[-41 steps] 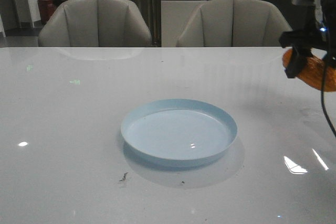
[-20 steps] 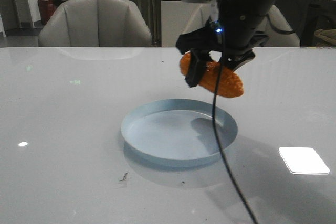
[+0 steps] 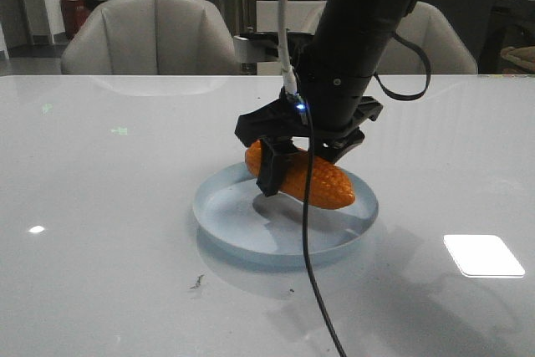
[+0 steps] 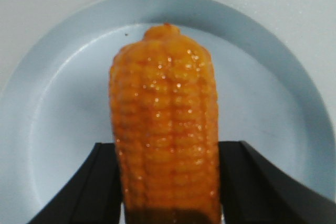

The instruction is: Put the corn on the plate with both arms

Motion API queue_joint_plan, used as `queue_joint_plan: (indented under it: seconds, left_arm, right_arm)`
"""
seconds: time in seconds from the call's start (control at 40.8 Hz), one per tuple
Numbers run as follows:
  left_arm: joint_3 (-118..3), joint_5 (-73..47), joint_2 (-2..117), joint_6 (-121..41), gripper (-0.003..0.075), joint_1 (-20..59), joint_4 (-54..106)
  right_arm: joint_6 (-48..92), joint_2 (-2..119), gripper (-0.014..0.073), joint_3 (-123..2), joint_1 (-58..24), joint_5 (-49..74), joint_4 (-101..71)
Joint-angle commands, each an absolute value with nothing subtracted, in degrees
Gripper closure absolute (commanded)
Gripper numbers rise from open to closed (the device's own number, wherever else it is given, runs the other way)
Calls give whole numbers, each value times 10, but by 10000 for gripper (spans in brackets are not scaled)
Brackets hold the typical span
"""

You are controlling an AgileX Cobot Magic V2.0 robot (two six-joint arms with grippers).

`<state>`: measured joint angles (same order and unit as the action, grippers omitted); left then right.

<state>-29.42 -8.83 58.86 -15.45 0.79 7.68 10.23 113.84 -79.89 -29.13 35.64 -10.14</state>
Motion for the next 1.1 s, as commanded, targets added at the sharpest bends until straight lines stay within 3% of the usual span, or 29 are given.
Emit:
queue_joint_plan:
  seconds: [0.0,0.098,0.343,0.637,0.858,1.079]
  left_arm:
    - [-311,-52,579,-152,323,8,82]
    - [-311,-52,579,-152,323,8,82]
    - [-311,-52,579,-152,323,8,82]
    - [-311,-52,579,-152,323,8,82]
    - [-311,-52,579,-152,323,8,82]
    - [-311,-50,579,-152,323,8,82]
  right_arm:
    - [108,1111,64,-819,-291,338,-101]
    - [107,1119,-31,-819,-291,339,-102]
    - [108,1090,-29,-843,-285,374,-98]
    - [104,943,-29,-877,-234,438,-98]
    - [100,795,-29,-848,-123,466,-98]
    - [100,651,-29,-695,21,436,-98]
